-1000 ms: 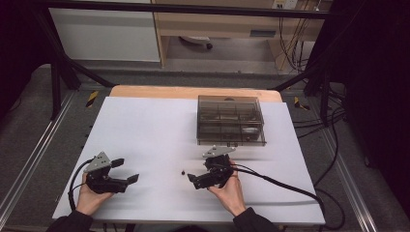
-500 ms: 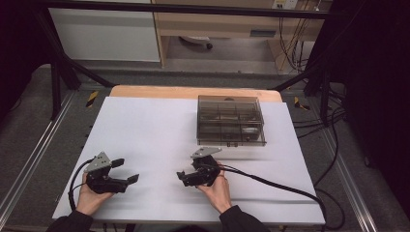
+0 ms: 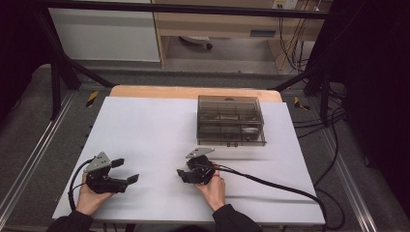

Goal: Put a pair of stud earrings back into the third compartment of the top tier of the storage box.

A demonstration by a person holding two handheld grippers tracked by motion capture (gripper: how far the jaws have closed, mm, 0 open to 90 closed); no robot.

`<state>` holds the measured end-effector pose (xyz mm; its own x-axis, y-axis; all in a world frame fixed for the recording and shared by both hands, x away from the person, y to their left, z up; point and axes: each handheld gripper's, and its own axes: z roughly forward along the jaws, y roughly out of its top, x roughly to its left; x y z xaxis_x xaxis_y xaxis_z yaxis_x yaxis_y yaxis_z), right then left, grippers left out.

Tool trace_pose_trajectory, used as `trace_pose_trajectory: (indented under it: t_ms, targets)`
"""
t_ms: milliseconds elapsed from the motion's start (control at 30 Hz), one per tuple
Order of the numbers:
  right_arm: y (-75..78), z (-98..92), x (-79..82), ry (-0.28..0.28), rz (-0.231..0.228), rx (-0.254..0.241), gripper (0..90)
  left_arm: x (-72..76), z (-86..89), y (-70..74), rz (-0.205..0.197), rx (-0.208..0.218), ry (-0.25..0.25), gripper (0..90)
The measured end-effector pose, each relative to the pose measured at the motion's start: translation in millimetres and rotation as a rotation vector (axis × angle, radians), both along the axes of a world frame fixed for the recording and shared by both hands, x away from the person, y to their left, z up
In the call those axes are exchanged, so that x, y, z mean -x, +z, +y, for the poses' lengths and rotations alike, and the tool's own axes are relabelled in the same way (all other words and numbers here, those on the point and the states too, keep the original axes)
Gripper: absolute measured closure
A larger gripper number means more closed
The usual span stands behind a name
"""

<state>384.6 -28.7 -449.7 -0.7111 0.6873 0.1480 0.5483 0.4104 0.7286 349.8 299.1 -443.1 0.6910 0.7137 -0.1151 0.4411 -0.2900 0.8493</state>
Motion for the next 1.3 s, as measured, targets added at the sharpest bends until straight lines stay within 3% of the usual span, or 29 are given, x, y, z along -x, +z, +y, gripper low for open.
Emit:
trace_pose_trajectory:
  t_ms: [300,667,967,1300]
  targets:
    - [-2.5,0.9,-0.3,-0.001,0.0,0.012,68.1,0.1,0.1,0.3,-0.002,0.0,0.001,9.1]
    - [0.2,-1.0,0.5,0.002,0.016,0.036,78.3,0.2,-0.1,0.2,-0.001,-0.001,-0.001,9.1]
    - [0.8,-1.5,-0.5,0.009,0.044,0.035,80.2,0.3,0.2,0.5,-0.002,-0.001,-0.001,9.1]
    - [16.7,-7.3,-0.1,0.024,0.017,0.016,80.4,0.3,0.5,0.6,-0.004,-0.001,-0.001,9.1]
